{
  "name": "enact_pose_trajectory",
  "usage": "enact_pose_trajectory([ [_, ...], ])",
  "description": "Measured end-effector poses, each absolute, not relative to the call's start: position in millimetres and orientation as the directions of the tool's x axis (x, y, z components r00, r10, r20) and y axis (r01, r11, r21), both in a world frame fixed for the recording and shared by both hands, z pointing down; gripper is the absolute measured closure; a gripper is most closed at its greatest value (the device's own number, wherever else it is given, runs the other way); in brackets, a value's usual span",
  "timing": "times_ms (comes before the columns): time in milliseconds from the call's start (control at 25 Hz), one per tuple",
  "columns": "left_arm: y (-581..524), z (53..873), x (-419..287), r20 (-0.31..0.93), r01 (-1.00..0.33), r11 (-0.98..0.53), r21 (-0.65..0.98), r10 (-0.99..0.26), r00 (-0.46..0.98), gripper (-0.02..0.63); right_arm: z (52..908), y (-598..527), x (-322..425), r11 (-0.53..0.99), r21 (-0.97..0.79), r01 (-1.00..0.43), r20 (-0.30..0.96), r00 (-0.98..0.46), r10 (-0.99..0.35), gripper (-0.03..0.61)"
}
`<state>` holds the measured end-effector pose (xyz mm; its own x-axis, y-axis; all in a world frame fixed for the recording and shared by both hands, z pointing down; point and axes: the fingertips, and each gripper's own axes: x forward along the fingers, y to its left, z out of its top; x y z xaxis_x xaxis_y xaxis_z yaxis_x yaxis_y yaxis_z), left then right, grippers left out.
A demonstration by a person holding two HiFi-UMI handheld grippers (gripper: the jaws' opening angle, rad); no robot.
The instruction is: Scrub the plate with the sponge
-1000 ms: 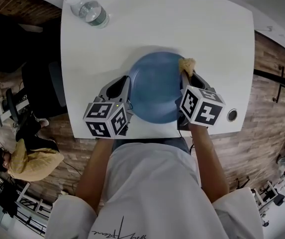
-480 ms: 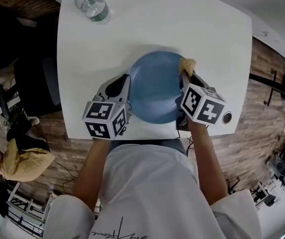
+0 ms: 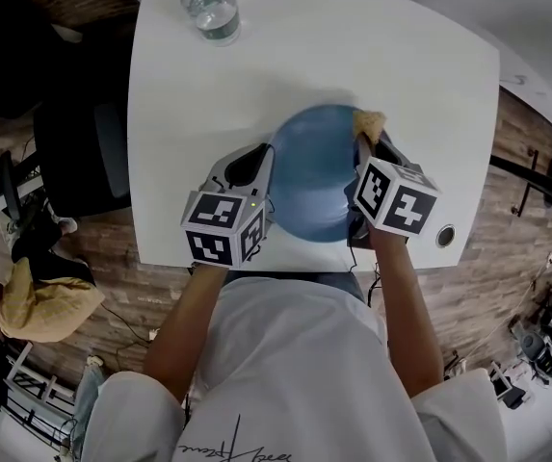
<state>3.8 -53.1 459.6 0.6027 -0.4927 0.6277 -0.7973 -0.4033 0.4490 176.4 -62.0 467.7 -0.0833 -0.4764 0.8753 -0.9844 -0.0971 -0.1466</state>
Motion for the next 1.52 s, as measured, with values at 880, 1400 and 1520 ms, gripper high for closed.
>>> enact_pose_trajectory([
  [880, -54.9, 460.1, 4.0, 0.629, -0.794, -0.387, 0.468, -0.485, 0.607, 0.595, 471.1, -71.6, 156.4, 0.006, -0.105, -0.994, 0.885, -0.096, -0.456, 0.532],
  [1400, -56.6, 459.9, 4.5, 0.625, -0.79, -0.366, 0.493, -0.482, 0.614, 0.594, 471.4, -79.9, 129.8, 0.101, -0.104, -0.989, 0.884, -0.139, -0.446, 0.532],
  [1520, -57.0, 460.9, 3.1, 0.626, -0.79, -0.362, 0.495, -0.481, 0.613, 0.595, 472.6, -80.4, 123.5, 0.112, -0.113, -0.987, 0.885, -0.152, -0.441, 0.532],
])
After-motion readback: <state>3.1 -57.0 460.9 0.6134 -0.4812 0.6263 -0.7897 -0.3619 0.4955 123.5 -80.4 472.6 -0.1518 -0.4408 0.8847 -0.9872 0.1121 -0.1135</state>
